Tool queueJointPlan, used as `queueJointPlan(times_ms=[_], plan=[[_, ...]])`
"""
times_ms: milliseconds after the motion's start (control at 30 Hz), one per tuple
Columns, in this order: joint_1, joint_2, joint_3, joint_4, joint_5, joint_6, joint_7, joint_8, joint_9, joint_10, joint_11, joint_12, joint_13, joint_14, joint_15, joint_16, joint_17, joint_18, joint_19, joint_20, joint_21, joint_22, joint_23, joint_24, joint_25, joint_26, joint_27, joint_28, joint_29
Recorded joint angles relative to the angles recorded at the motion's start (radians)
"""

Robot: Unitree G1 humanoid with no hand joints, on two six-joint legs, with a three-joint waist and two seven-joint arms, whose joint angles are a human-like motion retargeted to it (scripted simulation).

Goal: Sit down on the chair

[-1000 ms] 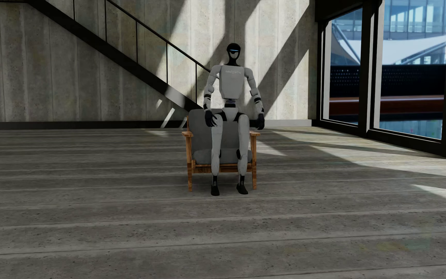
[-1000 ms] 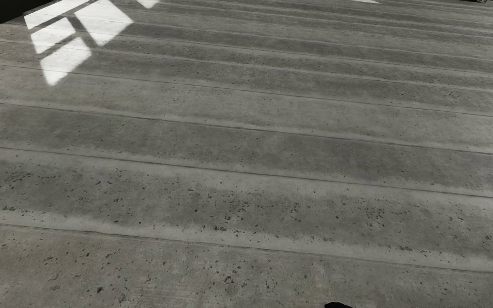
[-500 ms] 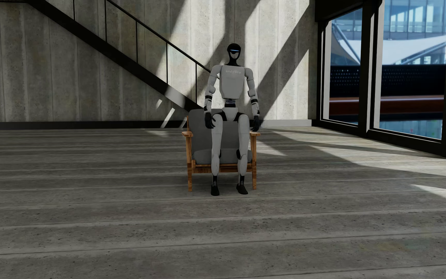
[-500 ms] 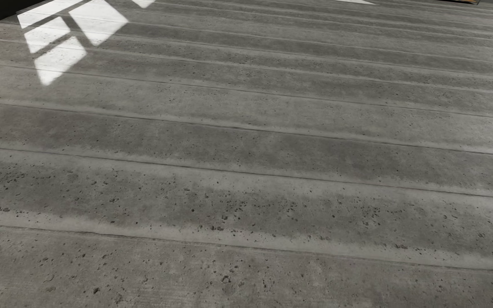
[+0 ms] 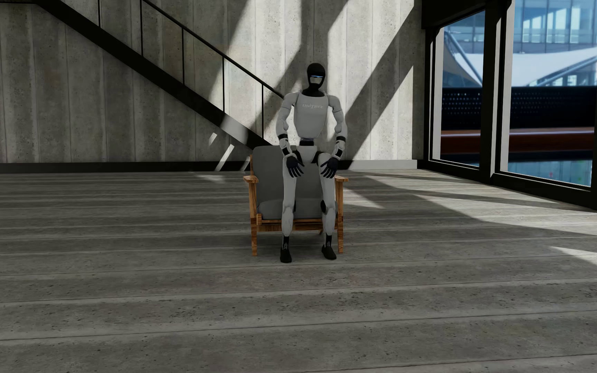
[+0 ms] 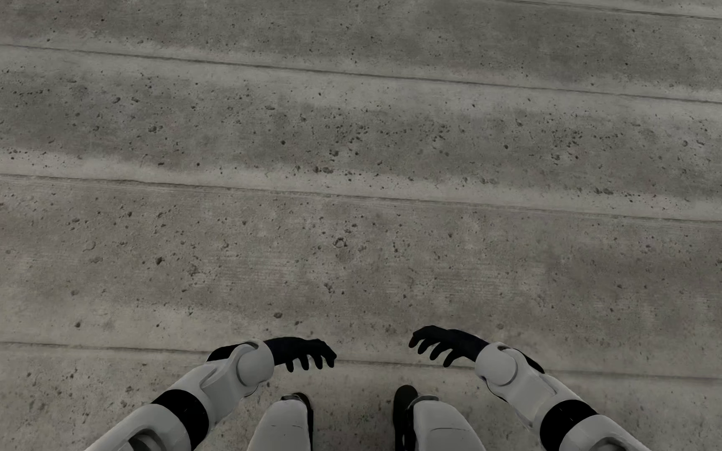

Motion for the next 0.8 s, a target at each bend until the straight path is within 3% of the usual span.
queueJointPlan(times_ms=[67, 200, 267, 367, 500, 600, 700, 800], plan=[[-0.089, -0.100, 0.001, 0.024, -0.015, 0.003, -0.005, 0.005, 0.076, 0.085, 0.080, -0.090, -0.072, -0.041, -0.008, 0.010, -0.029, -0.009, 0.025, -0.092, 0.057, -0.018, -0.039, 0.026, -0.008, -0.017, -0.019, 0.023, -0.016], [-0.318, -0.336, -0.010, 0.086, -0.055, 0.023, -0.021, 0.027, 0.231, 0.312, 0.321, -0.279, -0.233, -0.019, -0.062, 0.026, -0.139, -0.110, 0.077, -0.256, 0.173, -0.043, -0.215, 0.080, -0.051, -0.046, -0.080, 0.098, 0.012], [-0.435, -0.464, -0.013, 0.110, -0.079, 0.028, -0.042, 0.045, 0.292, 0.445, 0.460, -0.373, -0.289, -0.055, -0.097, 0.072, -0.225, -0.144, 0.111, -0.334, 0.202, -0.122, -0.357, 0.102, -0.051, -0.088, -0.139, 0.155, -0.037], [-0.614, -0.659, -0.019, 0.130, -0.099, 0.026, -0.089, 0.081, 0.379, 0.646, 0.661, -0.520, -0.396, -0.118, -0.145, 0.188, -0.352, -0.166, 0.146, -0.434, 0.252, -0.292, -0.553, 0.070, 0.002, -0.115, -0.191, 0.334, -0.161], [-0.846, -0.894, -0.019, 0.145, -0.119, 0.028, -0.157, 0.124, 0.453, 0.928, 0.927, -0.702, -0.485, -0.199, -0.204, 0.403, -0.540, -0.179, 0.199, -0.576, 0.284, -0.610, -0.826, -0.035, 0.124, -0.130, -0.236, 0.576, -0.346], [-0.980, -1.035, -0.018, 0.149, -0.144, 0.034, -0.197, 0.159, 0.496, 1.123, 1.121, -0.787, -0.511, -0.253, -0.241, 0.527, -0.661, -0.192, 0.228, -0.621, 0.265, -0.779, -0.989, -0.083, 0.187, -0.147, -0.269, 0.703, -0.444], [-1.066, -1.123, -0.018, 0.153, -0.144, 0.036, -0.229, 0.183, 0.520, 1.273, 1.267, -0.819, -0.507, -0.288, -0.258, 0.610, -0.724, -0.197, 0.228, -0.624, 0.231, -0.879, -1.098, -0.106, 0.219, -0.155, -0.290, 0.761, -0.494], [-1.093, -1.143, -0.021, 0.155, -0.147, 0.038, -0.247, 0.194, 0.523, 1.367, 1.365, -0.780, -0.462, -0.291, -0.260, 0.642, -0.730, -0.201, 0.213, -0.576, 0.175, -0.908, -1.125, -0.110, 0.218, -0.142, -0.281, 0.761, -0.487]])
